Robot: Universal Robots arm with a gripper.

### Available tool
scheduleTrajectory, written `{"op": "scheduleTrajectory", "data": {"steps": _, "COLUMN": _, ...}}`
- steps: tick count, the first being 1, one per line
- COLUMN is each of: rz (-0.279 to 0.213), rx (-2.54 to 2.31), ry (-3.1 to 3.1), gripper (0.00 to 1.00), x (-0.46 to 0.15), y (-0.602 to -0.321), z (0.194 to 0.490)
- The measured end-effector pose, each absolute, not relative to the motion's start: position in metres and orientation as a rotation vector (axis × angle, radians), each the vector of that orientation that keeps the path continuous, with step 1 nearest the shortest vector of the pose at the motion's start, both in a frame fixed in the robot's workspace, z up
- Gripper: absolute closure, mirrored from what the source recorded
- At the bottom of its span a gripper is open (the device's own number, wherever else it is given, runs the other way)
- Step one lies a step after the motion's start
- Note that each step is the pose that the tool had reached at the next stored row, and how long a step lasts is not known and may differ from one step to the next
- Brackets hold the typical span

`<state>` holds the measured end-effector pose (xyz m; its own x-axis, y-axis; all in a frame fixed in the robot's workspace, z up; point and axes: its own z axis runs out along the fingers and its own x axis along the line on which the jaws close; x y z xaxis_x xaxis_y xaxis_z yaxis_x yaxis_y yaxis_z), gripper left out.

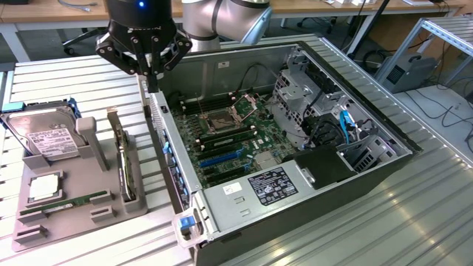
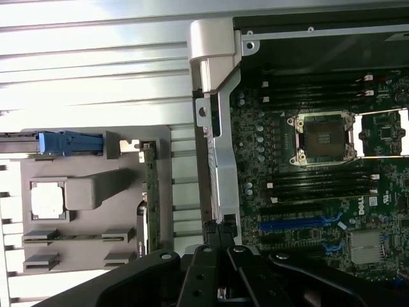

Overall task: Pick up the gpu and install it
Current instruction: 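Reach for the gpu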

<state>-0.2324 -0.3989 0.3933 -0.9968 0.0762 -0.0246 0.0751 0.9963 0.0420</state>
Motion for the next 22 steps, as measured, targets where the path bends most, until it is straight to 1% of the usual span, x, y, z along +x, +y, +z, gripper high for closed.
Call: {"op": "scheduleTrajectory", "data": {"steps": 22, "rz": 0.062, "rx": 0.118, "ry": 3.113, "gripper": 0.89, "x": -0.2405, "y": -0.3989, "z": 0.3933}}
